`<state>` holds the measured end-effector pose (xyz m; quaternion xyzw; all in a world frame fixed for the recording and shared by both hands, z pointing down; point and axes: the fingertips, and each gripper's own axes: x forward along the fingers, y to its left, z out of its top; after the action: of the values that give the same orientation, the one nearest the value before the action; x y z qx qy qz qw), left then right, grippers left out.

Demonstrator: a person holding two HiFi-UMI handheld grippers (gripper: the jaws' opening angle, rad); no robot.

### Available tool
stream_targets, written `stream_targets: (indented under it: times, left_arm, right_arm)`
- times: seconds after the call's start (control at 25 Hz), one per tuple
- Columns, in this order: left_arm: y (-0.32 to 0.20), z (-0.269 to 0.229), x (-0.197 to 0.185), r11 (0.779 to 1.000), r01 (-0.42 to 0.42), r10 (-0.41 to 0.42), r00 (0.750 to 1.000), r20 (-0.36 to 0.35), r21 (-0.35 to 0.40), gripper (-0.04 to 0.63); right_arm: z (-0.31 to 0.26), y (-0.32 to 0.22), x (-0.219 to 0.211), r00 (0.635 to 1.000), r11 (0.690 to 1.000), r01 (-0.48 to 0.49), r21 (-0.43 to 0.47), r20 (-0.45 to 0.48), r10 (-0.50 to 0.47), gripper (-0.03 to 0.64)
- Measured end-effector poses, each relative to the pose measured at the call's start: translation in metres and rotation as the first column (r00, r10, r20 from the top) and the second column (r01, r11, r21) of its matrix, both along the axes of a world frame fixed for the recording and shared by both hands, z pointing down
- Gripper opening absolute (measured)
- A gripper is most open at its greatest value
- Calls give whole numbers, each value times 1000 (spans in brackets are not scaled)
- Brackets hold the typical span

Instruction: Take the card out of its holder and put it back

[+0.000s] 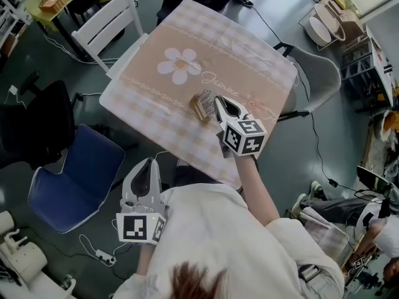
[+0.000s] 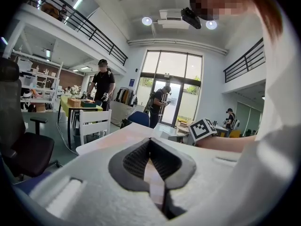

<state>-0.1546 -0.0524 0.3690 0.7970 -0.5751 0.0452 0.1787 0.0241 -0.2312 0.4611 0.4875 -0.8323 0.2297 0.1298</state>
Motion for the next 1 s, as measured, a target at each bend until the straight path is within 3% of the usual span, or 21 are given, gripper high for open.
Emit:
stream_targets:
  times: [0.44,1.0]
  left_arm:
    - [-6,-5,4,999,-32,33,999,-12,32,0]
    - [-8,-12,16,991,-109,109,994,-7,72,0]
  right_arm:
    - [-38,2,10,999,996,-36,87,30,33,15]
    - [-114,44,35,989,961,-114,253,120,86,15]
